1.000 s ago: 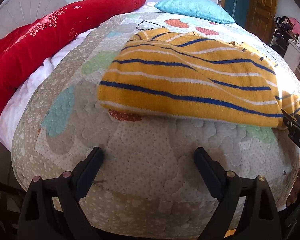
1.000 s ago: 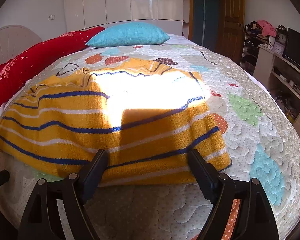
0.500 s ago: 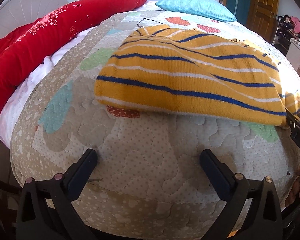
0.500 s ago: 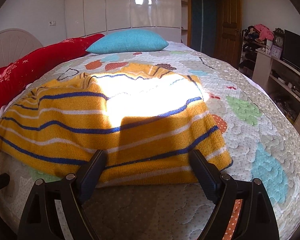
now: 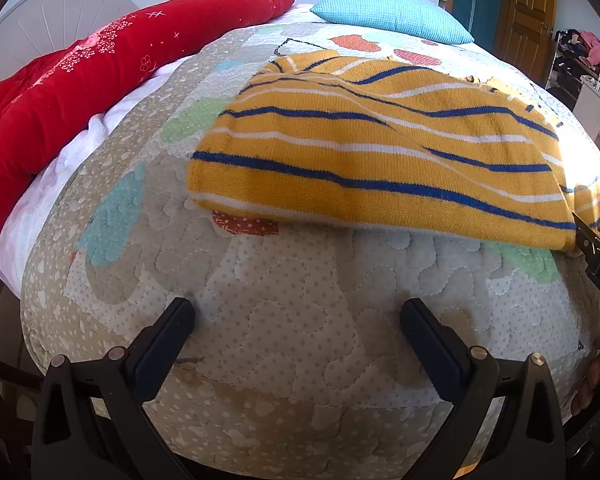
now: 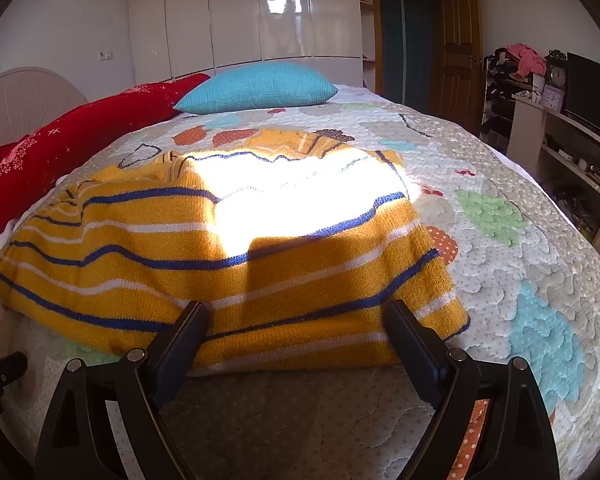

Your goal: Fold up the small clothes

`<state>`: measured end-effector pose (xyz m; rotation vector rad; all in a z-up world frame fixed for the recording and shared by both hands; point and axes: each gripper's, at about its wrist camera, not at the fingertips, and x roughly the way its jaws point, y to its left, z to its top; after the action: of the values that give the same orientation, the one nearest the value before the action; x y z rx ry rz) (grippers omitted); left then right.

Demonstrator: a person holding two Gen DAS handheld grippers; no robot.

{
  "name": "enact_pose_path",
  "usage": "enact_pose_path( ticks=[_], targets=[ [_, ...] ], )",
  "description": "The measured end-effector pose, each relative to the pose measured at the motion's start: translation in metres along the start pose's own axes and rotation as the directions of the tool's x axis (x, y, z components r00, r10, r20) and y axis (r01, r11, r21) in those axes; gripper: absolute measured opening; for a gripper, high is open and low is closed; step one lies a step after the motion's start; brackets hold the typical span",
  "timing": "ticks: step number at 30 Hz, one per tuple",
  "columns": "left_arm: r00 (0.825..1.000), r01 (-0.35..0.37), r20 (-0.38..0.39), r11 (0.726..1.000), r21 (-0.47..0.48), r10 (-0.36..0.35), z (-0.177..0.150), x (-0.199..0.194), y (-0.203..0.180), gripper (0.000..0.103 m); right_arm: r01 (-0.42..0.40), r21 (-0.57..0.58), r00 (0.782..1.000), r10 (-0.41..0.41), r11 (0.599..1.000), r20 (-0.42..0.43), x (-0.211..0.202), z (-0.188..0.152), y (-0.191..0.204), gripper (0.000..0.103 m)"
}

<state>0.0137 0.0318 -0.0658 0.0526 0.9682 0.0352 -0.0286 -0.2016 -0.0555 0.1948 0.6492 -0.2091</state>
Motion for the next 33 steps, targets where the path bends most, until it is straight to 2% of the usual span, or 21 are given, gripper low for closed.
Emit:
enact_pose_path(
  ticks=[16,22,33],
  targets=[
    [1.0,-0.015,0.022,1.0,-0.003,0.015,-0.0018,0.0,-0.0037,0.103,0.005,-0.029,1.0,-0.006,1.0,-0.026,0.0032,0.0021,0.0025,0.096],
    [0.998,-0.022,0.05,1.0,0.001,0.022,-0.0056,-0.001,-0.0041,0.103,0.036,-0.057,0.999,-0.036,0.998,0.001,0.0017,-0.0024,0.0073,0.096],
    [0.995,-0.041,0.086,0.999,-0.004,0.041,-0.0093,-0.002,-0.0069,0.103,0.042,-0.061,0.999,-0.041,0.997,0.017,0.0004,-0.0042,0.0077,0.097]
  ],
)
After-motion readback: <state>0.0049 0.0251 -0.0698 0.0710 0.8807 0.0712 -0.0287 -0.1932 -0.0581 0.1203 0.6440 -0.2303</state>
